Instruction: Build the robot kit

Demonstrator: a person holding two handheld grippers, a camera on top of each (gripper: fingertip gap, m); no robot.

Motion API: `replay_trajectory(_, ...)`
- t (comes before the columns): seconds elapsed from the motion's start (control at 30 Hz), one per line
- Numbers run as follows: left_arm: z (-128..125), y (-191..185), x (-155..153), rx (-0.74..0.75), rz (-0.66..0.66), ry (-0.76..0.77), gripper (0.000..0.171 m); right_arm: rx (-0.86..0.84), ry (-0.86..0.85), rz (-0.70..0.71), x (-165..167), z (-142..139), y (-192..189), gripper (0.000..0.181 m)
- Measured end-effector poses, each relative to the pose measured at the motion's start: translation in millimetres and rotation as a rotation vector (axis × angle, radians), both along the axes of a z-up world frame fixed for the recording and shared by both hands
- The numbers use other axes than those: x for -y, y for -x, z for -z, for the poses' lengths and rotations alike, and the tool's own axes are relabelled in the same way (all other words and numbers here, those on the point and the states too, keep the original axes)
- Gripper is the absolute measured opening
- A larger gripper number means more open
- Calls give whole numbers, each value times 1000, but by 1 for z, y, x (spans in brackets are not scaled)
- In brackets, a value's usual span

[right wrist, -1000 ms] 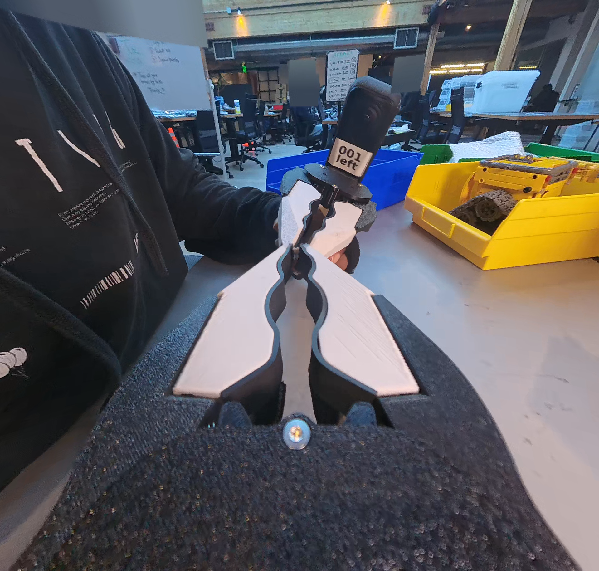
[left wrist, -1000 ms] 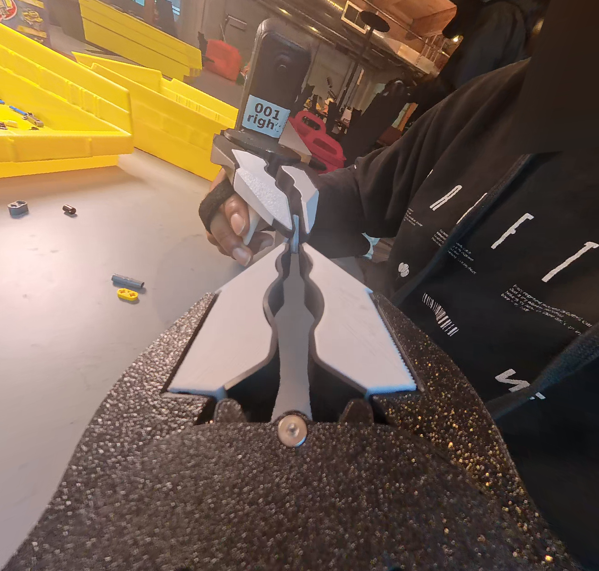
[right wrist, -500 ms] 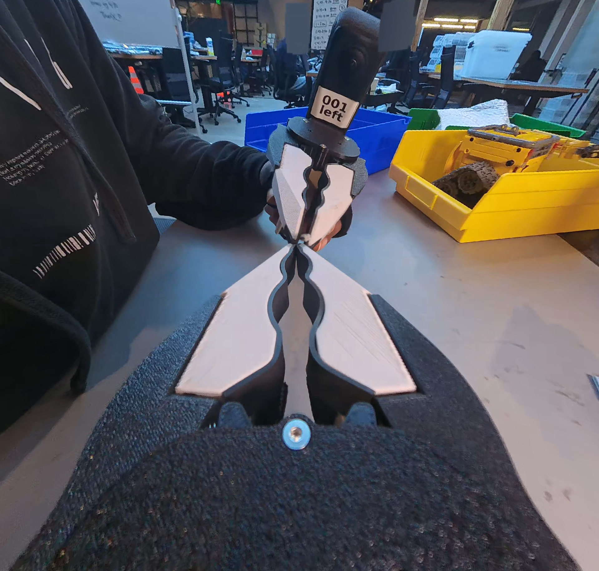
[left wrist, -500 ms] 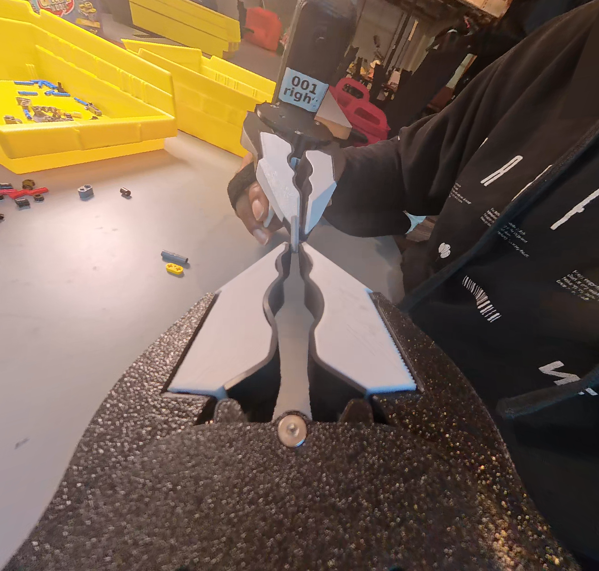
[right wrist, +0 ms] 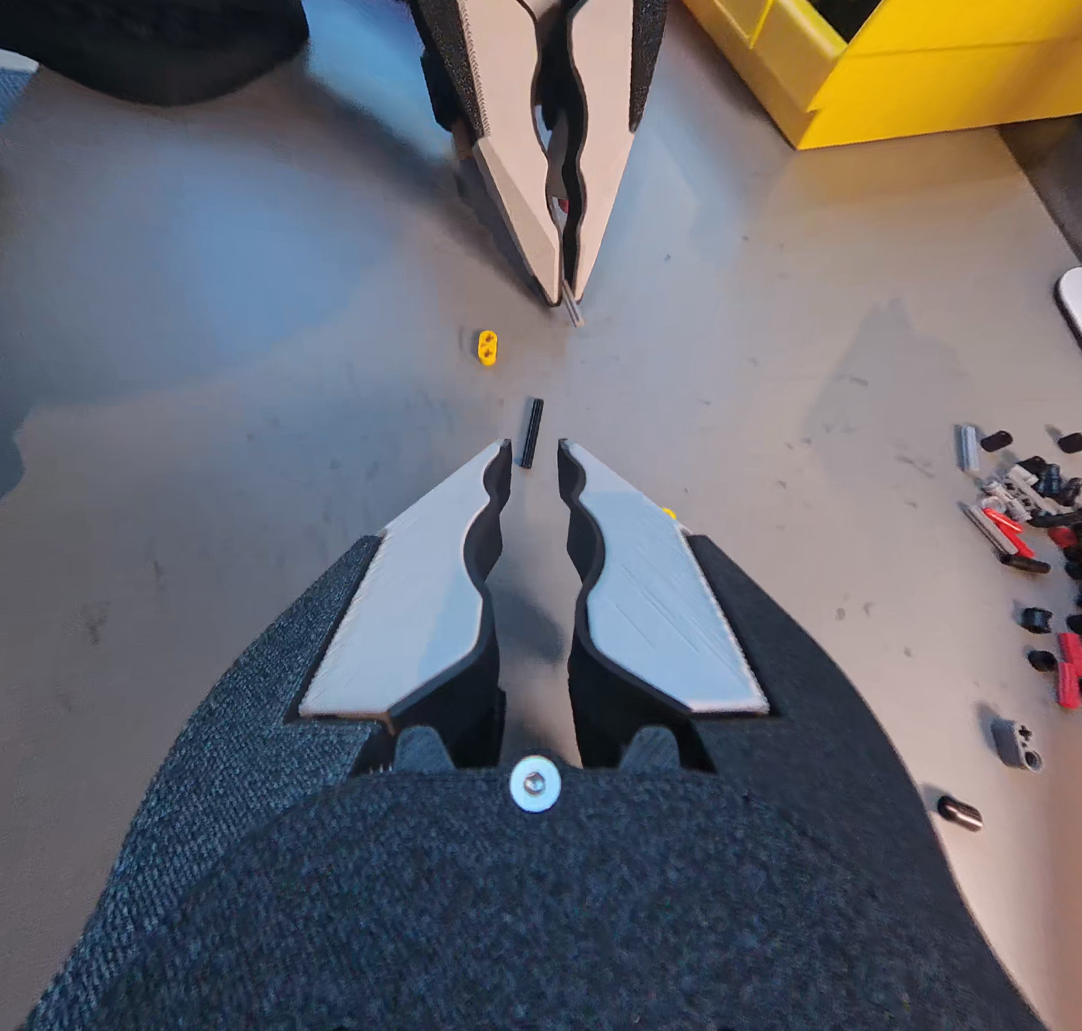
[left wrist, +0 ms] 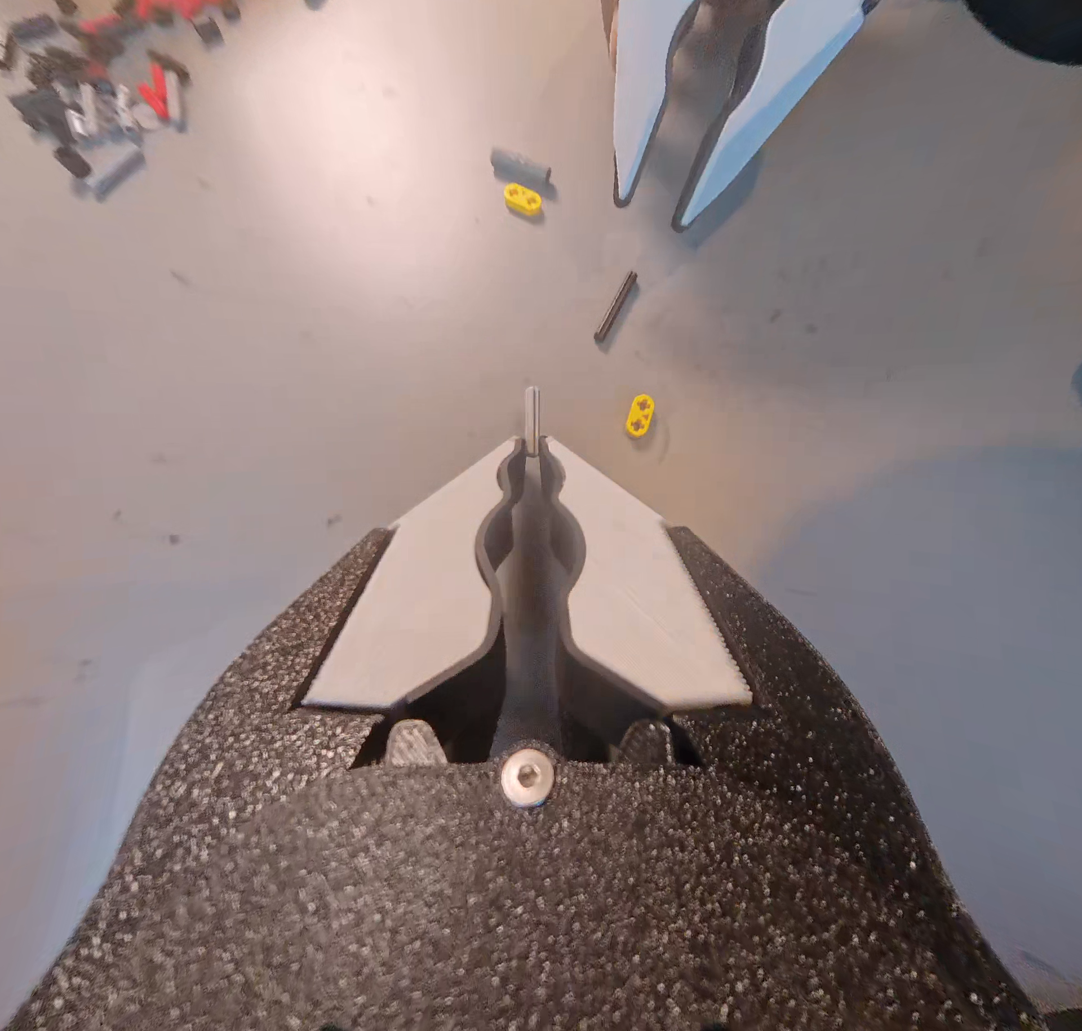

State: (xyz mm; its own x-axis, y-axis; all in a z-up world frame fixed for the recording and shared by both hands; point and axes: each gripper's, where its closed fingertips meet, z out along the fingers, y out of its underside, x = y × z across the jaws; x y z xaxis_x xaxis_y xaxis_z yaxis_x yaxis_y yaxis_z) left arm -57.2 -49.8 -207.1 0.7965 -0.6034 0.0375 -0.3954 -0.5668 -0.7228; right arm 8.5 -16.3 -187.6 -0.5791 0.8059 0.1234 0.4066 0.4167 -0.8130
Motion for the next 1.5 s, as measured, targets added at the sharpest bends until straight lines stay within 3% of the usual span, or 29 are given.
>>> replay_trajectory(0.4,7,-2,0,-1,12,8,5,18,6,4,-3,3,-2,16)
replay_trajectory(0.53,7,0,0,-28,10,2,16,17,9,3,-2,3,-2,16)
replay_trajectory(0.73,5,3,-1,-34,-2,-9,17,13,15,4,-3,2,-2,16)
replay_trajectory(0.87,-19,6,-9,74,-53,-104,24,-7,30,17,-5,-3,-1,16)
replay_trajectory(1.03,-68,29,-28,267,-238,-343,42,-76,71,64,-14,-18,4,16)
replay_trajectory(1.17,-79,44,-33,277,-342,-442,52,-172,120,136,-28,-37,11,19)
replay_trajectory(1.23,-81,48,-34,270,-378,-467,57,-222,144,194,-39,-47,15,30)
replay_trajectory(1.37,-79,54,-34,237,-430,-489,59,-221,171,388,-76,-49,21,78)
replay_trajectory(1.43,-76,56,-34,214,-441,-489,59,-196,178,472,-94,-44,22,87)
replay_trajectory(1.47,-75,56,-33,204,-444,-488,60,-183,174,503,-102,-41,20,76)
replay_trajectory(1.5,-74,57,-33,197,-444,-490,59,-169,164,517,-107,-39,18,40)
